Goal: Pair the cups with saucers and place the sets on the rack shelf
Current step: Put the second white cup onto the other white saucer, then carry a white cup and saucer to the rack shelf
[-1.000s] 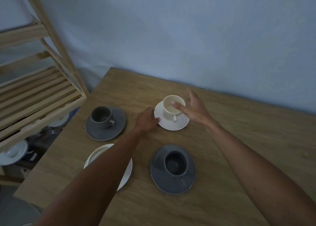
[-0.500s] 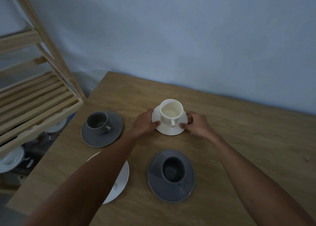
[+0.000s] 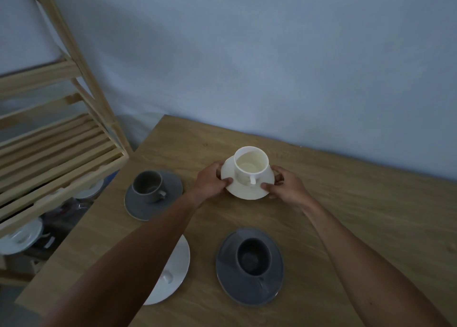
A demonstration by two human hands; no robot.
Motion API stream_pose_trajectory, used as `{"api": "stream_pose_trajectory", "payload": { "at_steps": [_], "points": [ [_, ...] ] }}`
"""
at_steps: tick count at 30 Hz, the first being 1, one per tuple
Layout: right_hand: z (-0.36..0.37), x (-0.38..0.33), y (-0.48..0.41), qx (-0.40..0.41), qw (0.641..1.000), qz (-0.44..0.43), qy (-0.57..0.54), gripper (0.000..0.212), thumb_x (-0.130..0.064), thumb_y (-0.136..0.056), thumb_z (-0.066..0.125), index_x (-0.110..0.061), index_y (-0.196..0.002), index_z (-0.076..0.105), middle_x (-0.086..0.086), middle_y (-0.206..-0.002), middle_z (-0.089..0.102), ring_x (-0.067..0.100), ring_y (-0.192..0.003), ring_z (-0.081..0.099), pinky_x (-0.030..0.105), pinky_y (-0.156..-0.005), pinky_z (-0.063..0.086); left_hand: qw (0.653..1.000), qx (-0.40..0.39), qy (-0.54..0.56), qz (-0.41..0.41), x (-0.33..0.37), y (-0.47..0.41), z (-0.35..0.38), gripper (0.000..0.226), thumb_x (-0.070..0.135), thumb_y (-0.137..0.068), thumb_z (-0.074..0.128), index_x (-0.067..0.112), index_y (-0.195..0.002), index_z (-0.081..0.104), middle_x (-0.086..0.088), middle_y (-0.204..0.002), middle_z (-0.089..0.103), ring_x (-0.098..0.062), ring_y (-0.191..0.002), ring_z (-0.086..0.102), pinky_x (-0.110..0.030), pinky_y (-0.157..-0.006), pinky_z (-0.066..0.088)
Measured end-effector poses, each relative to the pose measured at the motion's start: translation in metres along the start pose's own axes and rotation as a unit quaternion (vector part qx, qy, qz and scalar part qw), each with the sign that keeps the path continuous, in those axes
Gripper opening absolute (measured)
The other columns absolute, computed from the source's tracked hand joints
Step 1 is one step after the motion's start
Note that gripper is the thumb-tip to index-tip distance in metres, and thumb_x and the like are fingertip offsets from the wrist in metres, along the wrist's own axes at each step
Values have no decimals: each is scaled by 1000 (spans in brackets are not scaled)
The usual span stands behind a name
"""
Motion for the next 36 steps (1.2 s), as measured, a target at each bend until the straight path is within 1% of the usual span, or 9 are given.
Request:
{"api": "stream_pose_trajectory", "payload": {
  "at_steps": [3, 5, 12, 17, 21, 25, 28, 34, 36],
  "points": [
    [-3, -16, 0, 0, 999, -11, -34, 79, -14, -75, 83, -17, -144, 43, 1, -98, 61, 18, -74, 72, 33, -64, 61, 998, -4, 56, 2, 9, 3, -14, 61, 18, -84, 71, 24, -138, 43, 4, -105, 62, -13, -93, 61, -15, -57, 53],
    [-3, -35, -1, -2, 998, -26, -49, 78, -11, -75, 83, -15, -143, 45, 0, -90, 61, 13, -65, 70, 30, -60, 59, 996, -1, 85, 7, 17, 5, -30, 62, 16, -83, 72, 23, -137, 44, 7, -97, 61, -11, -89, 62, -13, -52, 51],
    [30, -110, -3, -33, 994, -67, -80, 65, -6, -73, 83, -23, -129, 54, 4, -91, 59, 11, -67, 68, 23, -57, 57, 994, 28, 103, 24, 26, 19, -107, 61, 15, -82, 73, 21, -137, 45, 3, -88, 61, -10, -74, 64, -18, -54, 49],
    [82, -159, -9, -62, 992, -88, -64, 73, -8, -72, 84, -16, -136, 52, 4, -91, 60, 15, -75, 69, 28, -62, 60, 992, 58, 109, 19, 10, 37, -177, 60, 10, -83, 71, 15, -136, 44, 1, -86, 60, -11, -70, 62, -12, -46, 46],
    [141, -192, -16, -98, 989, -105, -33, 79, -13, -70, 86, -16, -140, 49, 5, -94, 63, 15, -76, 70, 27, -60, 58, 988, 94, 121, 10, -23, 55, -234, 55, 8, -83, 71, 15, -132, 46, 2, -87, 60, -11, -74, 62, -12, -45, 49],
    [209, -220, -22, -143, 983, -112, 2, 81, -22, -70, 87, -18, -140, 47, 0, -99, 63, 9, -71, 72, 23, -57, 56, 984, 128, 127, -13, -67, 76, -286, 54, 11, -81, 74, 15, -129, 49, 0, -83, 64, -8, -62, 66, -17, -46, 50],
    [256, -235, -23, -179, 976, -120, 32, 83, -32, -70, 86, -23, -141, 44, -3, -102, 63, 16, -78, 71, 24, -60, 57, 977, 169, 120, -45, -99, 92, -319, 58, 14, -79, 76, 17, -130, 48, 1, -81, 61, -9, -61, 64, -14, -44, 46],
    [342, -257, -37, -221, 959, -150, 95, 79, -31, -74, 84, -20, -141, 45, 3, -87, 67, 10, -64, 70, 20, -50, 53, 963, 219, 126, -90, -162, 111, -363, 60, 14, -80, 75, 16, -133, 46, -3, -83, 59, -13, -66, 64, -16, -46, 47],
    [365, -258, -45, -230, 955, -152, 111, 74, -30, -73, 85, -20, -137, 49, -1, -82, 65, 7, -61, 69, 20, -48, 52, 959, 232, 127, -103, -182, 110, -371, 58, 13, -81, 74, 16, -132, 47, -4, -84, 58, -17, -70, 65, -24, -55, 52]
  ]
}}
Point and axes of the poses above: each hand's wrist, its own y-axis away from the middle knuckle, its own z-axis out of the palm, x = y × z, the point moved 3 cm from there along -y, towards the middle knuckle
